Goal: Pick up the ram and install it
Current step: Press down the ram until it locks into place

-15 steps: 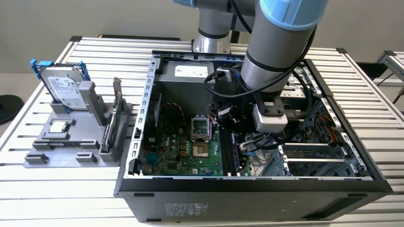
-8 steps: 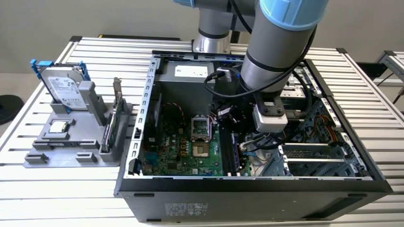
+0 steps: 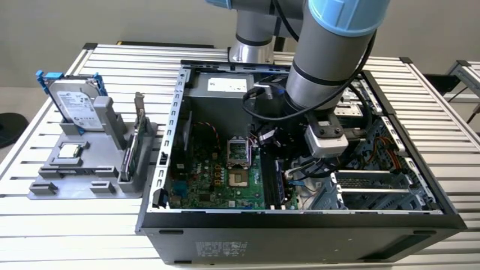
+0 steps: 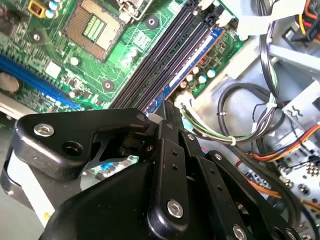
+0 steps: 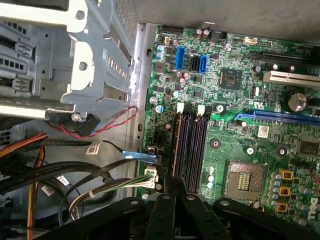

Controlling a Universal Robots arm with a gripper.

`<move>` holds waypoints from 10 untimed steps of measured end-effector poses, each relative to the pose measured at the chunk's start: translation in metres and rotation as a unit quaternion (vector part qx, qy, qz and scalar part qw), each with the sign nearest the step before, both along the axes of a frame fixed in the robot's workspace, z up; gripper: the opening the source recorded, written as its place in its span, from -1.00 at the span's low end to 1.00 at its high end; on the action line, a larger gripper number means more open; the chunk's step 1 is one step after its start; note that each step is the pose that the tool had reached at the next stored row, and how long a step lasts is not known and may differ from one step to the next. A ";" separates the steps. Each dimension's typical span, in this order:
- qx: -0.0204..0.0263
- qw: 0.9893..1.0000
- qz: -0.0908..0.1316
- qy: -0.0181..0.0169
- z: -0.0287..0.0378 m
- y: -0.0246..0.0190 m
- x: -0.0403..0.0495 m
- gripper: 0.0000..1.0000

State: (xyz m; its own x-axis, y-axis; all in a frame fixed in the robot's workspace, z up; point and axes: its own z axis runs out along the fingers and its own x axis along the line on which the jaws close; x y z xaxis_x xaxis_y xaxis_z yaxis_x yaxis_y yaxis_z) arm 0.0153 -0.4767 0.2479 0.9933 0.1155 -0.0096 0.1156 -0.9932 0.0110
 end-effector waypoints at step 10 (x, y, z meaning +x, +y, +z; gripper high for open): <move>0.000 0.999 0.033 0.000 -0.0002 0.0000 0.0000 -1.00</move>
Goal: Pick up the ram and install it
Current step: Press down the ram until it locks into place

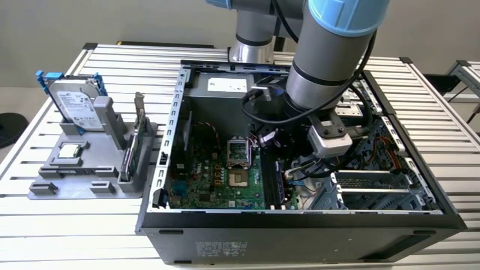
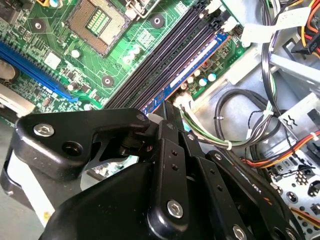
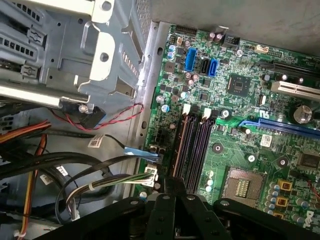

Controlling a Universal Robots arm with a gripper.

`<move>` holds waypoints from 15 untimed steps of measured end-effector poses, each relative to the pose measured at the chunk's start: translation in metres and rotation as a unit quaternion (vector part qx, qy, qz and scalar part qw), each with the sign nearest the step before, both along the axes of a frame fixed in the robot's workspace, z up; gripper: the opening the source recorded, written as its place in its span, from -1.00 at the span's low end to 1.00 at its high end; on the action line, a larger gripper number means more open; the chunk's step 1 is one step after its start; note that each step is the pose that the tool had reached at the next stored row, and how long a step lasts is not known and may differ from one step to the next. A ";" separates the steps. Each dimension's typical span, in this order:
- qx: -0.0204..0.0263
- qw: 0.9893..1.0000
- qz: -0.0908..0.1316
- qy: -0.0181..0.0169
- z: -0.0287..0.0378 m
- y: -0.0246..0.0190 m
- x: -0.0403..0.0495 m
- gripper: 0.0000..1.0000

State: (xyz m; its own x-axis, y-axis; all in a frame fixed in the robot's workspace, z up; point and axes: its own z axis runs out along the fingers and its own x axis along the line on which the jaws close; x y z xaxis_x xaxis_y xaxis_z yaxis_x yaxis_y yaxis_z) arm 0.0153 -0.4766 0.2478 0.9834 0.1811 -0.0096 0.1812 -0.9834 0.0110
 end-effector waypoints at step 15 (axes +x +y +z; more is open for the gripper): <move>0.000 1.000 0.025 0.000 -0.0004 0.0000 0.0000 -1.00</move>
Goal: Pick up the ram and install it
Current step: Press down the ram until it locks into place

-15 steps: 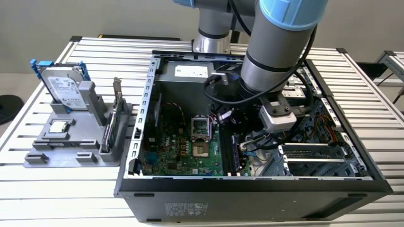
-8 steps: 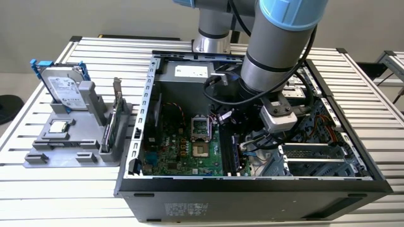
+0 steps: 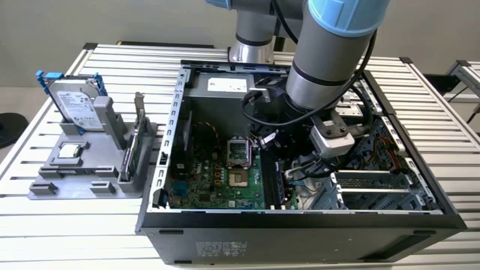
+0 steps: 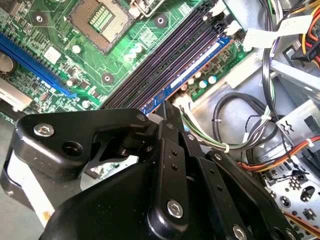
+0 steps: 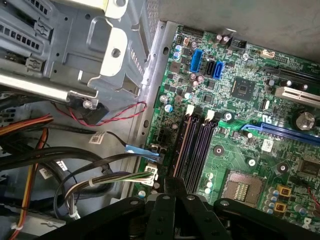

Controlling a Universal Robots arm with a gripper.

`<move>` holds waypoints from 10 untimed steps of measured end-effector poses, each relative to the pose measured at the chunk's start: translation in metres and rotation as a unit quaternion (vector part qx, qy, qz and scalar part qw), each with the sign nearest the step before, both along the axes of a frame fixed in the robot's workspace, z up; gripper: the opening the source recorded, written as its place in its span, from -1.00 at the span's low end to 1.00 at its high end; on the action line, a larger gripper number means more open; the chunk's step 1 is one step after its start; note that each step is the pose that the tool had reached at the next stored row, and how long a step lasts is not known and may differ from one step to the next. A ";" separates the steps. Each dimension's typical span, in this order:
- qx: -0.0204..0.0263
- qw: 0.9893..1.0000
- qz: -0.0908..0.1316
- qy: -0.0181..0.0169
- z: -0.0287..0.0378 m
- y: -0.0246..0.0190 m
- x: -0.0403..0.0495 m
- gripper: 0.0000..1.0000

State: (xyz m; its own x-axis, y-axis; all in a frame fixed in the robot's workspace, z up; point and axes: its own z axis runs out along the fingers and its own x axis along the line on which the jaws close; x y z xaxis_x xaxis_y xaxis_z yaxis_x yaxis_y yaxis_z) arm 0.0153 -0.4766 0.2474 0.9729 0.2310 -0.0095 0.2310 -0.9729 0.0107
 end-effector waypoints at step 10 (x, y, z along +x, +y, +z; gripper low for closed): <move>0.000 1.000 0.017 0.000 -0.0004 0.0000 0.0000 -1.00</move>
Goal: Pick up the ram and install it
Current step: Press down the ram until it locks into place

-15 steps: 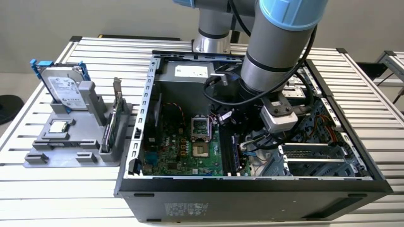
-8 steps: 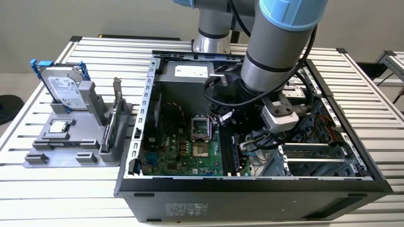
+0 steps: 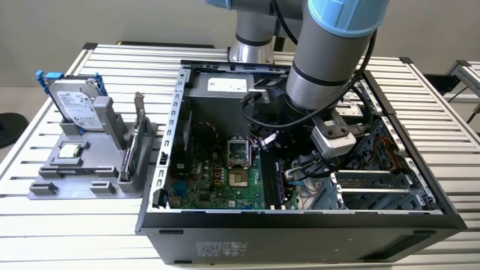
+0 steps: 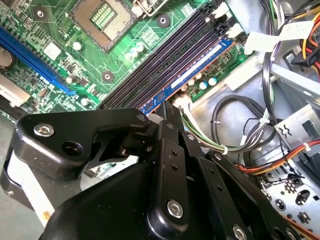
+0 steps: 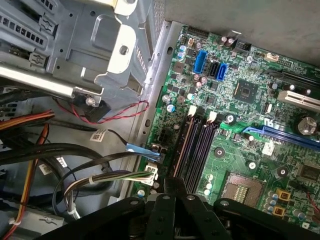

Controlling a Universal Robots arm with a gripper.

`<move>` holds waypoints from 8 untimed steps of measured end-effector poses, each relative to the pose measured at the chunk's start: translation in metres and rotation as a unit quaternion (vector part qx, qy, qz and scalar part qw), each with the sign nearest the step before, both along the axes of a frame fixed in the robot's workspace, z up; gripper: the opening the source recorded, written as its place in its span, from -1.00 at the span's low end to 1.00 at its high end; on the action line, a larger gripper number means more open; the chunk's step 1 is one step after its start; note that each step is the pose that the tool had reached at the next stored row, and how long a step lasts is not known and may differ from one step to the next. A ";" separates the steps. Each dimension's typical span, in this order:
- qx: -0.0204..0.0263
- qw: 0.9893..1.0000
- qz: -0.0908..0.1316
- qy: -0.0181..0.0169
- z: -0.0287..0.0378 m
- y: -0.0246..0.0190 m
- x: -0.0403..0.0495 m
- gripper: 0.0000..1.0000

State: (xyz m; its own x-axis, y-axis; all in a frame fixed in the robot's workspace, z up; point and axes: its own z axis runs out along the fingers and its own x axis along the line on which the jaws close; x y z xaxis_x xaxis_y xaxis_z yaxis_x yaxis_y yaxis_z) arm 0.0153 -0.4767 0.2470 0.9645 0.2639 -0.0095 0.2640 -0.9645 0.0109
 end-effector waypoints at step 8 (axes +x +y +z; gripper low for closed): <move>0.000 1.000 0.021 0.000 -0.0003 0.0000 0.0000 -1.00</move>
